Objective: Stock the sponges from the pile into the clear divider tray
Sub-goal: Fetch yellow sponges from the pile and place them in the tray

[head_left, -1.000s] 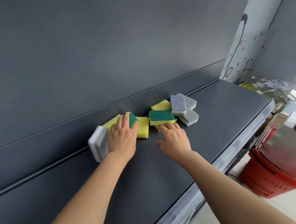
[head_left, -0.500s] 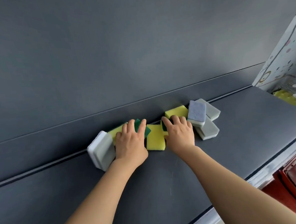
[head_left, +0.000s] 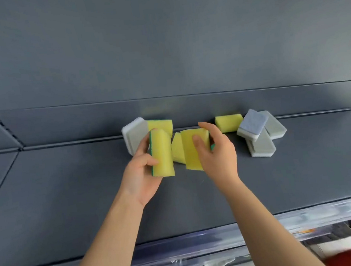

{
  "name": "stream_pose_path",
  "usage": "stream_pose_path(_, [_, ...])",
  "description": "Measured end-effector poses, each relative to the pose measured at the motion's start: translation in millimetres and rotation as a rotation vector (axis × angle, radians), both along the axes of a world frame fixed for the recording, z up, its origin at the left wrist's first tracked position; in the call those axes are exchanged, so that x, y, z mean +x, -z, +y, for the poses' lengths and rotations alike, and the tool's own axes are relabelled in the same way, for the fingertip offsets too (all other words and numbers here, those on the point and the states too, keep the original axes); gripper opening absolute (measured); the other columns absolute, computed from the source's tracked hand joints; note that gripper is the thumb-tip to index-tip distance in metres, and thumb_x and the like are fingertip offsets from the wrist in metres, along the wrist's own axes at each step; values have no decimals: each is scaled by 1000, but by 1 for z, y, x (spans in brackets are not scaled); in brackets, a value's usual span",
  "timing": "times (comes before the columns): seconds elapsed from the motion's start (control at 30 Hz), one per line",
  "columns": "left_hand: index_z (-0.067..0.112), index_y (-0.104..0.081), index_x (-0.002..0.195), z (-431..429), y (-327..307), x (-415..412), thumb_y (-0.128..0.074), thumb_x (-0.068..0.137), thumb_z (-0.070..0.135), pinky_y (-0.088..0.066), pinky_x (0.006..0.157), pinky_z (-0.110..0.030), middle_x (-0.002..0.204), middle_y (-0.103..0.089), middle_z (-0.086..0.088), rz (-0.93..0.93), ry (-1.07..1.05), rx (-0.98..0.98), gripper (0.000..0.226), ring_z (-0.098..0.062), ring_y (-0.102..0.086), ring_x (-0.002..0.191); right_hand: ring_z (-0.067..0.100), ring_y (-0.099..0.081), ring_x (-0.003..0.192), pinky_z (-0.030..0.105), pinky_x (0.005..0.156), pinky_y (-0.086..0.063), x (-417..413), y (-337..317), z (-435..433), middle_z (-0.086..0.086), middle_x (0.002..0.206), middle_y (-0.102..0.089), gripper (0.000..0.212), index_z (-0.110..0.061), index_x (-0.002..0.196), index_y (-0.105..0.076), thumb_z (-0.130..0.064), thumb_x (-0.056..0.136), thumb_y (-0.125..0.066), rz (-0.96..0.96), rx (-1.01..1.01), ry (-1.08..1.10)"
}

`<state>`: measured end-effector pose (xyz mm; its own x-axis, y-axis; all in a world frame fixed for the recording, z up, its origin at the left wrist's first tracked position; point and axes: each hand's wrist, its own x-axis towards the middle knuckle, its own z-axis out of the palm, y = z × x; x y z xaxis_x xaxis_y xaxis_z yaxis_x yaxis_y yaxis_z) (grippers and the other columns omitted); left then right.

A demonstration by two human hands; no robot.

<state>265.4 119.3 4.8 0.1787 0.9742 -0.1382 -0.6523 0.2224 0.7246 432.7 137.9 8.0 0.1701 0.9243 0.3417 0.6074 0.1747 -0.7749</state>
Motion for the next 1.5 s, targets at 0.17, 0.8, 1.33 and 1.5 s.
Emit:
stream_pose_path(0.17, [13,-49,130,-62,10,-29,-75,53,14,-43,80,-37,133,-49,-21,-239,-104,-84,82,-30,-54,101,12,-43,64,28,62,-41,-28,-1,-38,-9,68,-49,27,-28,115,-58,-31,89,-61,128,-38,-187])
stream_pose_path(0.8, [32,-55,116,-252,14,-222,-61,80,-6,-53,68,-35,99,-65,-1,498,-858,-205,52,-18,-62,85,16,-52,73,30,72,-47,-272,-1,-161,6,86,-63,25,-30,108,-61,-26,84,-68,185,-184,-703])
stream_pose_path(1.33, [30,-56,109,-354,5,-446,-63,86,5,-50,72,-30,107,-64,-5,649,-1070,-142,35,-16,-60,92,6,-54,82,27,78,-48,-501,-12,-249,-13,86,-58,30,-24,110,-57,-26,83,-70,255,-184,-856])
stream_pose_path(1.5, [30,-57,107,-355,2,-506,-64,85,4,-50,70,-27,103,-65,-1,650,-1115,-165,35,-12,-61,89,8,-55,84,26,77,-47,-563,-15,-246,-8,92,-60,29,-24,110,-58,-25,83,-70,252,-192,-901])
